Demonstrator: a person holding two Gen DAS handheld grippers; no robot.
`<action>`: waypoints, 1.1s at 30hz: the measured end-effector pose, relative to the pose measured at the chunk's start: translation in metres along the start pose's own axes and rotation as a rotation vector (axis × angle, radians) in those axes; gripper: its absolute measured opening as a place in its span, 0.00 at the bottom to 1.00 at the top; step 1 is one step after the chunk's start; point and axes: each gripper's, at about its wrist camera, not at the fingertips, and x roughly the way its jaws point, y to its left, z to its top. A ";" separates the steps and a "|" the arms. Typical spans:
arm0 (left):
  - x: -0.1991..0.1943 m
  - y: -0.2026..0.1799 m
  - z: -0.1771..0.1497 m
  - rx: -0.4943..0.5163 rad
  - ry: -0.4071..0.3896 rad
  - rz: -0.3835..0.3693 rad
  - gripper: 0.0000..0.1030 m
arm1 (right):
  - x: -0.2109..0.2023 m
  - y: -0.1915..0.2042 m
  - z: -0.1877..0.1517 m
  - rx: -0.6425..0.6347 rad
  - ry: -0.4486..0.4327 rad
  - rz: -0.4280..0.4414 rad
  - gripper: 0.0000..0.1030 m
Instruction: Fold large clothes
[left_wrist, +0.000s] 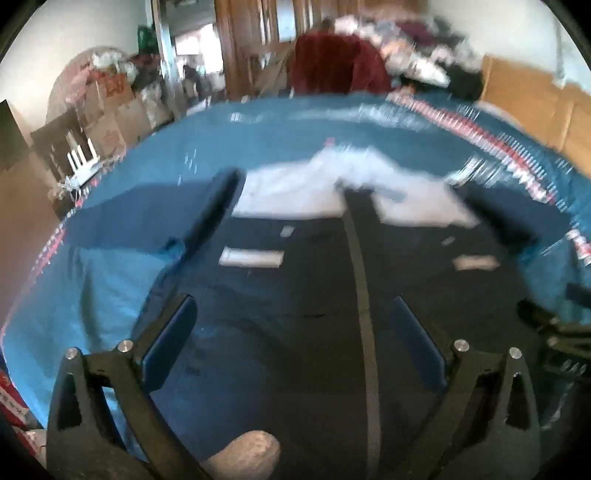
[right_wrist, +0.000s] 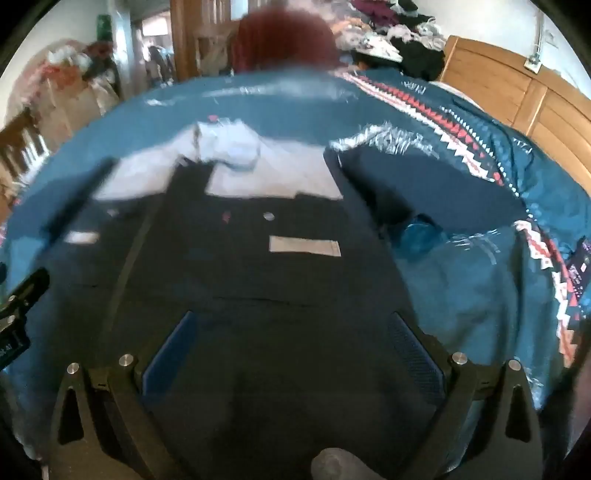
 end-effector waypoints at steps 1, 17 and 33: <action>0.013 0.003 -0.005 0.005 0.012 0.019 1.00 | 0.015 0.001 0.000 -0.006 0.000 -0.011 1.00; 0.028 0.005 -0.046 0.004 0.050 0.054 1.00 | 0.095 0.006 -0.022 0.039 -0.052 0.060 1.00; 0.060 0.001 -0.030 -0.001 0.064 0.062 1.00 | 0.090 0.000 -0.027 0.039 -0.061 0.077 1.00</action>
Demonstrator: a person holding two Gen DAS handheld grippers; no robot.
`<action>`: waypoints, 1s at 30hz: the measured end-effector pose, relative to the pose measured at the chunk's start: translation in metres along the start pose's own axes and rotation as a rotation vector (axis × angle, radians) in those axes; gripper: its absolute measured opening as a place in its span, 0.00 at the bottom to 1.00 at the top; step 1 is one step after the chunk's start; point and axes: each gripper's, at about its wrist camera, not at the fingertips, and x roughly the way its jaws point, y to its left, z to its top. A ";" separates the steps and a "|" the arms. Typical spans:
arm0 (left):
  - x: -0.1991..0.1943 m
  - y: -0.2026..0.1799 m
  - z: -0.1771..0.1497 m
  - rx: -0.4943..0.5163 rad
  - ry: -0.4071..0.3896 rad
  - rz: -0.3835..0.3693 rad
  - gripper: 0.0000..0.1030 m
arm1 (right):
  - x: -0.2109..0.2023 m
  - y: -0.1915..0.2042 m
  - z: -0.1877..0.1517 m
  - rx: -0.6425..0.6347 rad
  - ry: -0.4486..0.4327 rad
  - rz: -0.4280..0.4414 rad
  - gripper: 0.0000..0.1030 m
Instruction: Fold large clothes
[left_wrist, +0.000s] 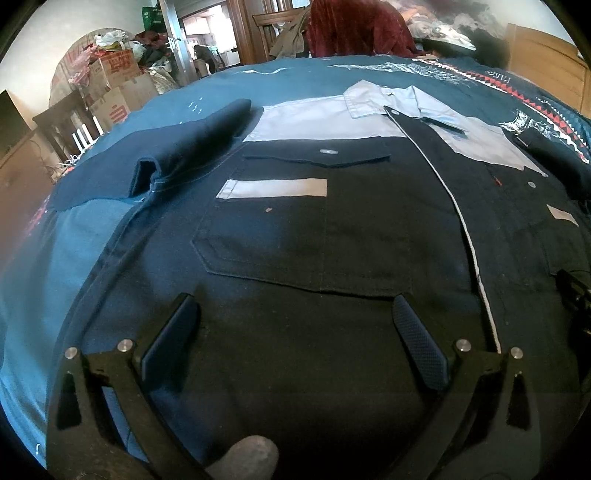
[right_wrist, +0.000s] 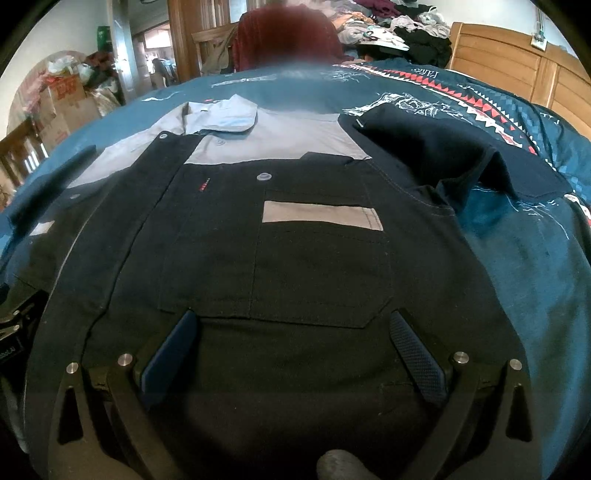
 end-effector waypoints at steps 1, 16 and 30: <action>0.000 0.000 0.000 0.000 0.000 0.000 1.00 | 0.000 0.000 0.000 0.000 0.000 0.000 1.00; 0.001 0.000 -0.002 0.002 -0.001 0.001 1.00 | 0.000 0.000 0.000 0.000 0.000 0.001 1.00; 0.001 -0.001 -0.002 0.003 -0.002 0.003 1.00 | 0.000 0.000 0.000 -0.001 -0.001 0.003 1.00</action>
